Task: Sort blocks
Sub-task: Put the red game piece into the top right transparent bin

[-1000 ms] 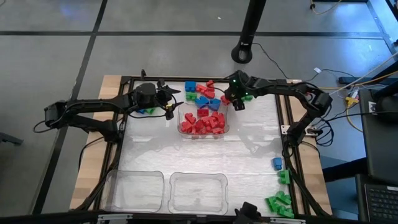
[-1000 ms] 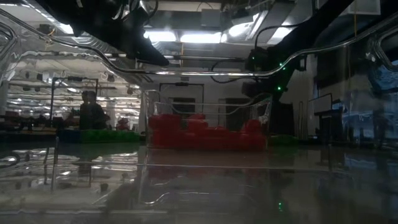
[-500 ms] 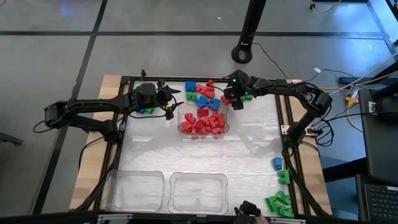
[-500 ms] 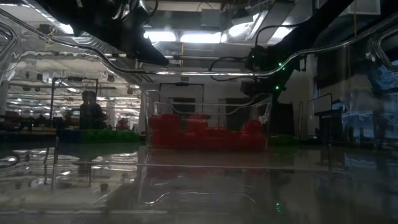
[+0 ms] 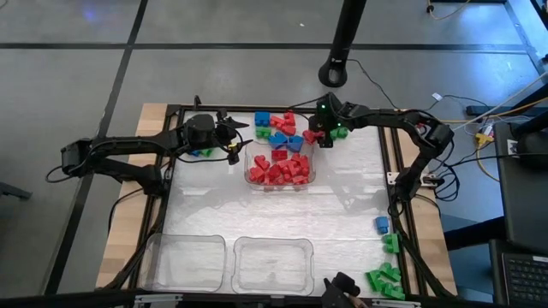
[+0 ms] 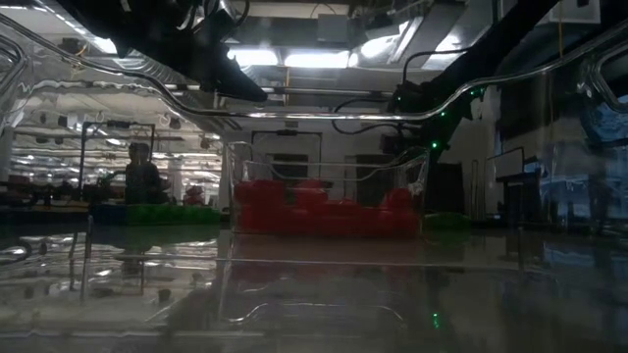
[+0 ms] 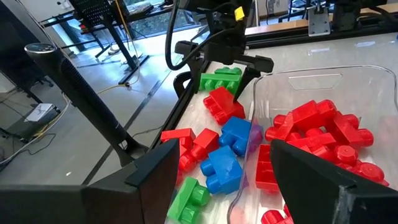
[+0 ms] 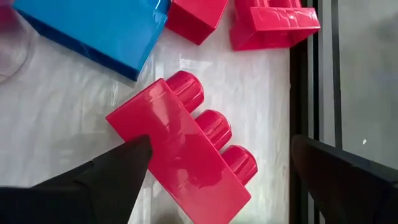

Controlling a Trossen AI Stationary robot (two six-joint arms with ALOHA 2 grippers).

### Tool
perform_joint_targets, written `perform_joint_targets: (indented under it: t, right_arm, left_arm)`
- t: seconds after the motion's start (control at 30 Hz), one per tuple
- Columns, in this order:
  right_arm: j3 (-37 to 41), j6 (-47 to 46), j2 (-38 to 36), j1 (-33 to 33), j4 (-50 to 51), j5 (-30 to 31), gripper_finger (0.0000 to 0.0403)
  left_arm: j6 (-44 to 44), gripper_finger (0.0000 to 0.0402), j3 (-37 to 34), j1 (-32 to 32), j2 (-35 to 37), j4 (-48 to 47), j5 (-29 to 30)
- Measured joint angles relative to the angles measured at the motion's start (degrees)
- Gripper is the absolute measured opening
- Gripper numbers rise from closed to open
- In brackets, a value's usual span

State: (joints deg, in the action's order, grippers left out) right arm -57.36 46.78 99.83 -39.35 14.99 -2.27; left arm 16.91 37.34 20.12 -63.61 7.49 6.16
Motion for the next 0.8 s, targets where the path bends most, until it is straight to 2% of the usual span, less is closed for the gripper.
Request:
perform_joint_targets:
  t: [0.3,0.47,0.63,0.8]
  right_arm:
    - [0.5,4.9,-3.9,0.0,2.1,-0.6,0.0393]
    - [0.4,1.9,-6.4,0.0,2.8,-1.0,0.0393]
    - [0.4,1.7,-4.9,0.0,2.7,-4.7,0.0392]
    - [0.3,1.9,-2.1,0.0,1.9,-5.4,0.0392]
  left_arm:
    - [0.0,0.0241,0.0,0.0,0.0,-0.2,0.0]
    - [-0.2,0.0241,0.0,0.0,0.0,-0.5,0.0]
    - [-0.3,0.0241,0.0,0.0,0.0,-0.7,0.0]
    - [-0.3,0.0241,0.0,0.0,0.0,-0.9,0.0]
